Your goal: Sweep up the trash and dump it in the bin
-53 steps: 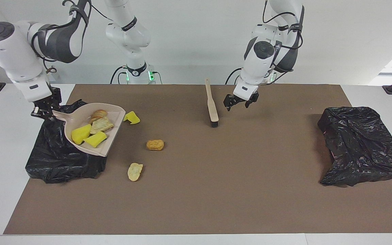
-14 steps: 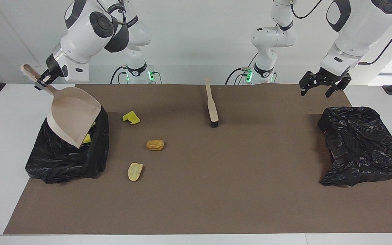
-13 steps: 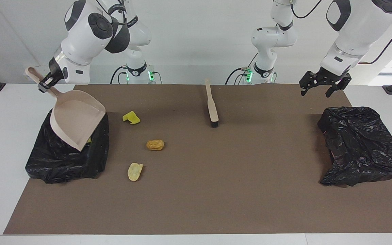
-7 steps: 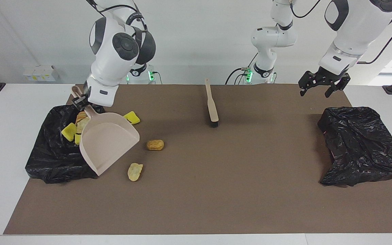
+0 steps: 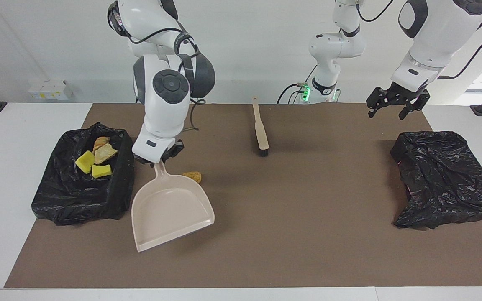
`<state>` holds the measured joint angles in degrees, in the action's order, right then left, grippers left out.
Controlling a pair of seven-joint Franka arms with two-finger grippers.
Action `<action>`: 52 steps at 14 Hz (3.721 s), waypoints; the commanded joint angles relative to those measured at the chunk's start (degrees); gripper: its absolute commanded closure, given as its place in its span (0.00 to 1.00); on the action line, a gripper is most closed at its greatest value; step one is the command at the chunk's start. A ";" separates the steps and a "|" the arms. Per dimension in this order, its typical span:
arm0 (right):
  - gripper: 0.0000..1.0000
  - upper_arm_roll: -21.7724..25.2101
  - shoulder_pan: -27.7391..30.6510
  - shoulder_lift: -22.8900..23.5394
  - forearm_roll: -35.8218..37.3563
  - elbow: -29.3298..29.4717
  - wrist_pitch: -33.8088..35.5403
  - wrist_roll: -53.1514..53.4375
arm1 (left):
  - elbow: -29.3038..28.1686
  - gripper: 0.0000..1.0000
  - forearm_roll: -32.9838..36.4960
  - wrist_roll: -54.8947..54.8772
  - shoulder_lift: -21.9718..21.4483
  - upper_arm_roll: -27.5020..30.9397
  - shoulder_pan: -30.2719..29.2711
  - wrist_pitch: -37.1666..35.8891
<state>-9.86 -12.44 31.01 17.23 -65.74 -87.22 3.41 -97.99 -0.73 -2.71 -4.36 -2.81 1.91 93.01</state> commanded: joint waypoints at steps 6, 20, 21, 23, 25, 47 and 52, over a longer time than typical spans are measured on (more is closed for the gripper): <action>1.00 0.11 -10.48 12.50 -13.35 9.84 -8.83 30.76 | -1.07 0.00 0.38 -0.19 -1.17 -0.18 -0.68 0.95; 0.91 -3.23 -13.48 16.28 -16.35 8.17 -14.91 33.41 | -0.98 0.00 0.38 -0.10 -1.09 -0.18 -0.68 0.68; 0.75 -3.14 -13.48 16.10 -16.27 8.17 -14.12 33.41 | -0.98 0.00 0.38 -0.19 -1.09 -0.18 -0.68 0.68; 0.37 -3.06 -13.74 15.40 -15.48 7.21 -13.50 33.41 | -0.98 0.00 0.38 -0.10 -1.09 -0.18 -0.68 0.68; 0.23 -2.88 -14.27 14.96 -14.51 7.20 -12.27 33.50 | -0.98 0.00 0.38 -0.10 -1.09 -0.09 -0.77 0.68; 0.00 -3.50 -24.09 -27.67 -26.72 -55.01 -31.32 37.88 | -0.98 0.00 0.38 -0.19 -1.09 -0.09 -0.77 0.68; 0.00 -3.50 -27.63 -28.54 -30.24 -59.50 -33.35 38.86 | -0.98 0.00 0.38 -0.10 -1.17 -0.09 -0.77 0.51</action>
<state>-13.51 -39.06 4.42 -10.83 -122.17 -118.31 42.26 -97.97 -0.73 -2.68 -4.40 -2.52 1.87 93.01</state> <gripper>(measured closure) 0.000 0.000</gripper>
